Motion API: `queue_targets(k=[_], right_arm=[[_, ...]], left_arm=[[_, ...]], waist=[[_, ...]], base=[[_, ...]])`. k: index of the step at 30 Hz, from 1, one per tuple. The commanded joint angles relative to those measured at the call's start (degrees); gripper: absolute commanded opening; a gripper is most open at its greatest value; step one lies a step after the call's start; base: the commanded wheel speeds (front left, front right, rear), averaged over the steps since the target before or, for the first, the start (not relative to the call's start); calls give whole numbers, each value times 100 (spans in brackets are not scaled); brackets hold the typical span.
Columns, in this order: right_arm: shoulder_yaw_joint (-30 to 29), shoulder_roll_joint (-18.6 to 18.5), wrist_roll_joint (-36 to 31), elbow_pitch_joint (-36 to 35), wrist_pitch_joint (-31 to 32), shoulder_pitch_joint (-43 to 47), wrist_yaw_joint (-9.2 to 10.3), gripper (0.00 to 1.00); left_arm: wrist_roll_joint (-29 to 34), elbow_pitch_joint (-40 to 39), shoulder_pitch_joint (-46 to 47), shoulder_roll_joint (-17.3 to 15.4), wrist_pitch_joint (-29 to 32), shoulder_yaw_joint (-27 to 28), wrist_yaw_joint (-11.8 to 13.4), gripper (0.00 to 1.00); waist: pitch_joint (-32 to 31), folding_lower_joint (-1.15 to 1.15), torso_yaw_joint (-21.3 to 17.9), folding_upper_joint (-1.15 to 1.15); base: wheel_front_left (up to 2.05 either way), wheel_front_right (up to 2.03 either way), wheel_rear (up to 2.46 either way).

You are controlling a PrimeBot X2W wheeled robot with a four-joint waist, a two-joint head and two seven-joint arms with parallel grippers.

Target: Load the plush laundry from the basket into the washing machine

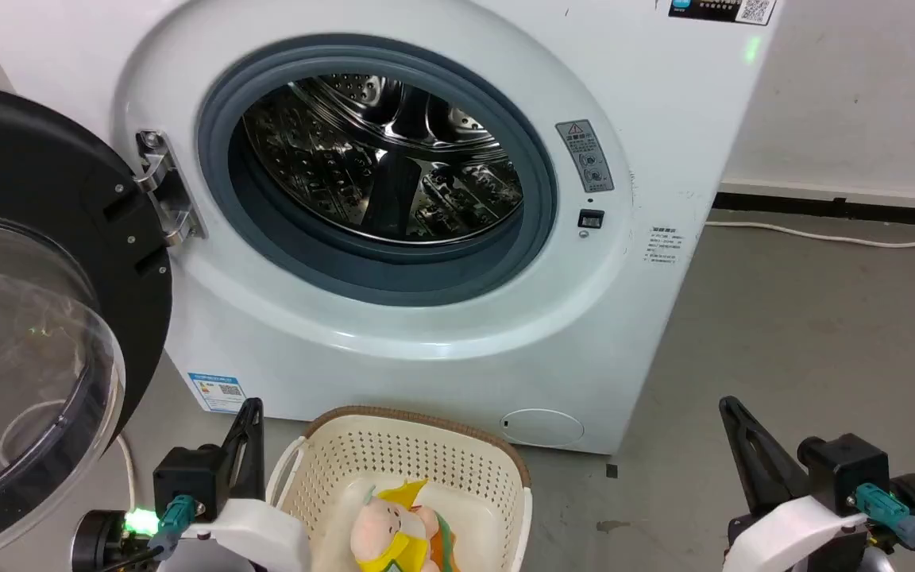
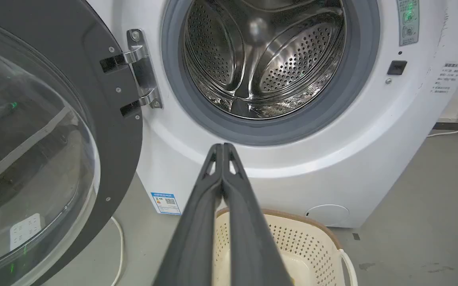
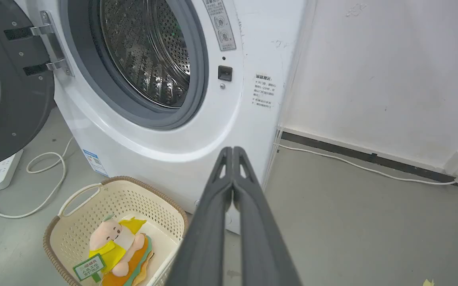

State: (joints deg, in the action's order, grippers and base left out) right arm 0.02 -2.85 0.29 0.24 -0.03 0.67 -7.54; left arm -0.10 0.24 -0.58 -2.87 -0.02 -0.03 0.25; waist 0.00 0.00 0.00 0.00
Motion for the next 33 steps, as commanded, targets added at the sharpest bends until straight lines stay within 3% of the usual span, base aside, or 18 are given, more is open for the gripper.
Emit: queue_targets(k=[1,33], right_arm=[[-2,-3,-29,-24,3,-67,5,0],[-2,-3,-29,-24,3,-67,5,0]], left_arm=[[10,-24,58,0,2,3,-25,0],[10,-24,58,0,2,3,-25,0]], waist=[[0,0,0,0],[0,0,0,0]], base=[[0,0,0],[0,0,0]])
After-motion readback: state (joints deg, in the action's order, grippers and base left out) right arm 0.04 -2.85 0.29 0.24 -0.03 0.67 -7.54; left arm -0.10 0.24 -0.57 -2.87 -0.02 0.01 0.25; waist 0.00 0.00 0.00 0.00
